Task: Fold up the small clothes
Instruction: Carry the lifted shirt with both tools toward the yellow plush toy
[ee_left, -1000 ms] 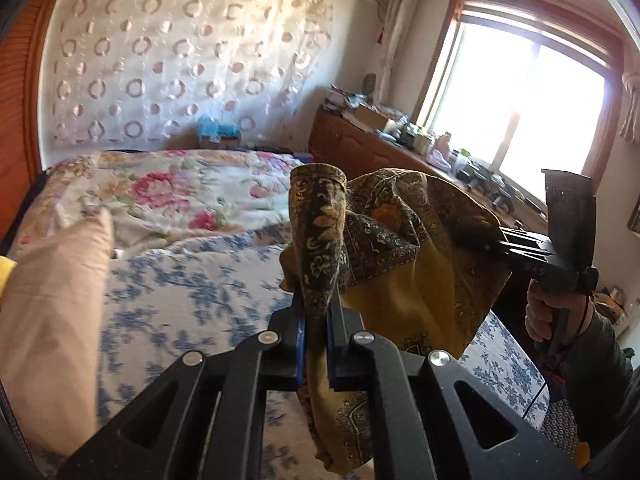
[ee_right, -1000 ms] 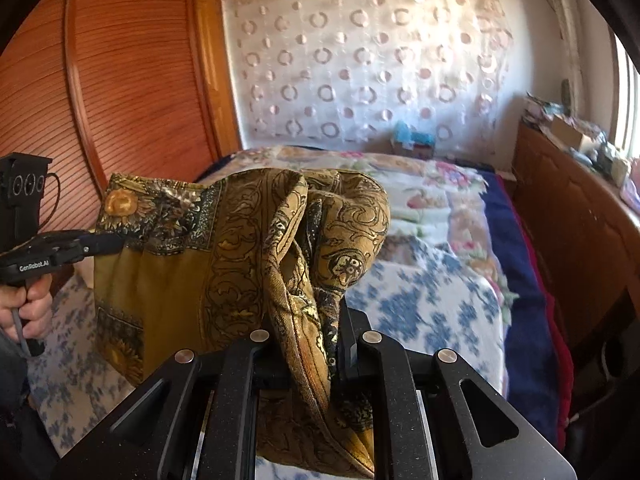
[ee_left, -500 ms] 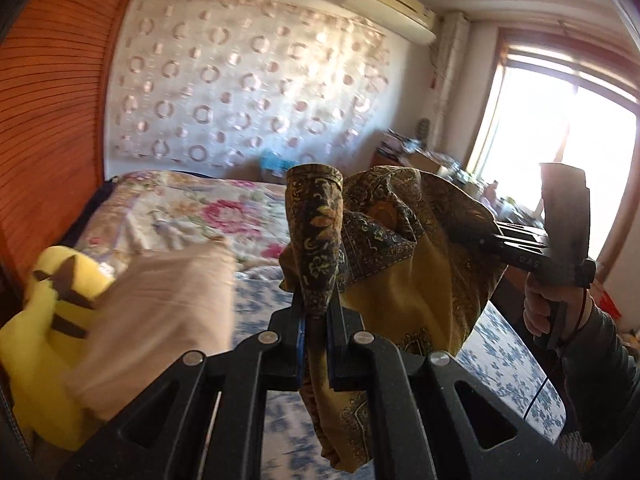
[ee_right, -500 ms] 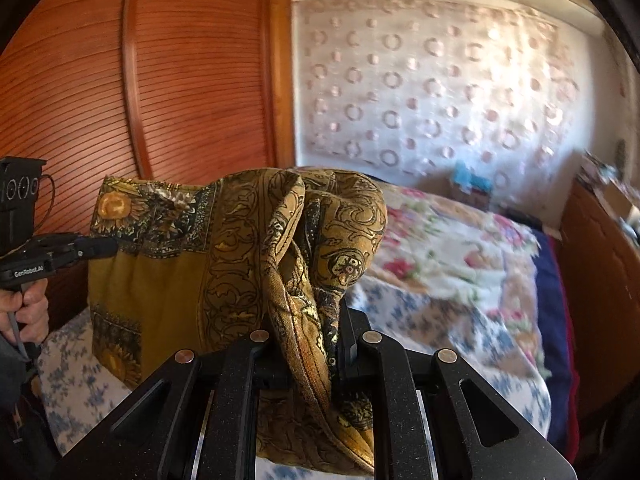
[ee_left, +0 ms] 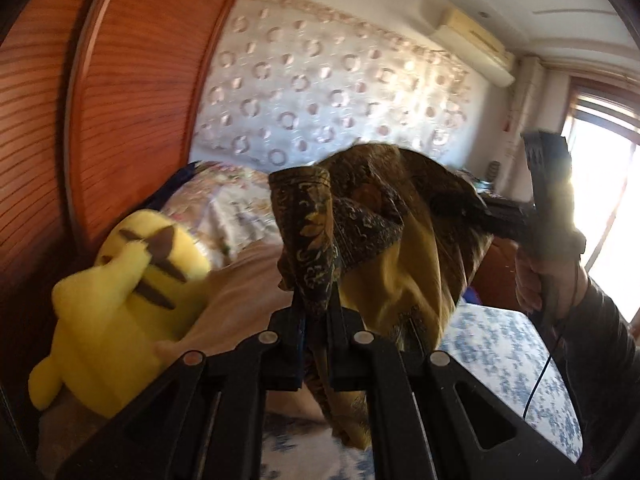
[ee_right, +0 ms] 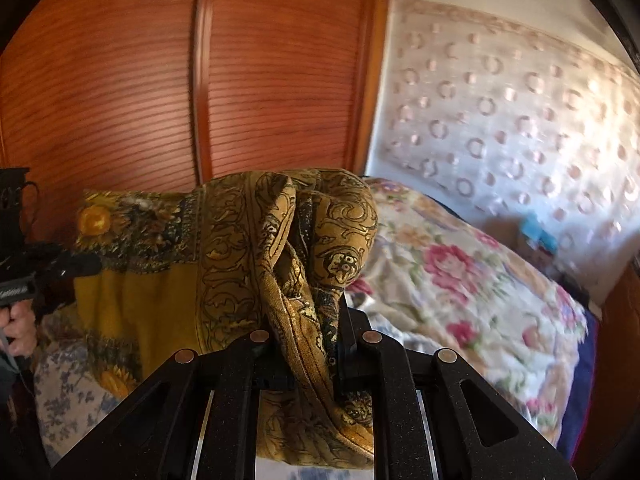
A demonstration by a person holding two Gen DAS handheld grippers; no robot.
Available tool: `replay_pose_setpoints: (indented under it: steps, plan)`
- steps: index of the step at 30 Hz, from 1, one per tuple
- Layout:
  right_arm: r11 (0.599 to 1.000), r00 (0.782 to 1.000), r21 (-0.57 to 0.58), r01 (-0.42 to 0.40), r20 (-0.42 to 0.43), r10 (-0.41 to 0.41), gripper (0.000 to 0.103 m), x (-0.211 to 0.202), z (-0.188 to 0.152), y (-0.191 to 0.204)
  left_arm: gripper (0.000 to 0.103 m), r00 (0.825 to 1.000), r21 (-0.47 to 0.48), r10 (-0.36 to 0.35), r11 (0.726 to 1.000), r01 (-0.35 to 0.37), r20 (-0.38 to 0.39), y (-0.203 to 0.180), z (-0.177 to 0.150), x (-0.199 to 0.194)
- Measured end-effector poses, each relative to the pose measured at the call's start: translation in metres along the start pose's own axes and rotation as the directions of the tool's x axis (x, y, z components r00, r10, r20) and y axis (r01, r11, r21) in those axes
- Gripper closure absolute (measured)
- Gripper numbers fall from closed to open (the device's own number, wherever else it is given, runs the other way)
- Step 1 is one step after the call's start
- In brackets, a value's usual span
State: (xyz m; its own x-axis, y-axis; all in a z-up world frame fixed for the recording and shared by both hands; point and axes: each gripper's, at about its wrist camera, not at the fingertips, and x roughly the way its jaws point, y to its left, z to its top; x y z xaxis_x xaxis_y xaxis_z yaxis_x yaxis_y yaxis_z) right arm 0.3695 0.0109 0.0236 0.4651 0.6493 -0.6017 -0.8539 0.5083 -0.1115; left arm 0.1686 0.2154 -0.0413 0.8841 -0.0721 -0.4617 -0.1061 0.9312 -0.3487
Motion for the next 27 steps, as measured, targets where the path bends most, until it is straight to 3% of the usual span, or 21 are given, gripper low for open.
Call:
replay_pose_setpoints:
  steps: [6, 12, 15, 16, 17, 22, 27]
  plan:
    - [0.996, 0.997, -0.074, -0.052, -0.066, 0.047, 0.092, 0.081, 0.028, 0.026, 0.099, 0.998, -0.034, 0.057, 0.998, -0.058, -0.038, 0.030, -0.020, 0.013]
    - [0.993, 0.992, -0.113, -0.046, -0.122, 0.032, 0.088, 0.137, 0.036, 0.041, 0.099, 0.994, -0.048, 0.091, 0.994, -0.094, -0.069, 0.036, -0.031, 0.016]
    - [0.998, 0.993, -0.070, -0.001, -0.122, -0.007, 0.061, 0.145, 0.038, 0.034, 0.099, 0.991, -0.048, 0.104, 0.993, -0.108, -0.079, 0.037, -0.038, 0.016]
    - [0.998, 0.994, -0.045, 0.035, -0.100, -0.039, 0.047, 0.143, 0.038, 0.030, 0.099, 0.991, -0.050, 0.108, 0.992, -0.112, -0.082, 0.037, -0.041, 0.016]
    - [0.999, 0.996, -0.022, 0.046, -0.079, -0.048, 0.043, 0.139, 0.038, 0.027, 0.099, 0.991, -0.051, 0.109, 0.992, -0.113, -0.084, 0.037, -0.042, 0.015]
    - [0.999, 0.999, 0.013, 0.030, -0.022, -0.029, 0.040, 0.114, 0.025, 0.026, 0.099, 0.986, -0.058, 0.133, 0.989, -0.139, -0.099, 0.037, -0.052, 0.015]
    - [0.998, 0.996, 0.030, -0.054, -0.066, 0.056, 0.029, 0.121, 0.001, 0.032, 0.099, 0.981, -0.062, 0.153, 0.985, -0.161, -0.123, 0.038, -0.062, 0.016]
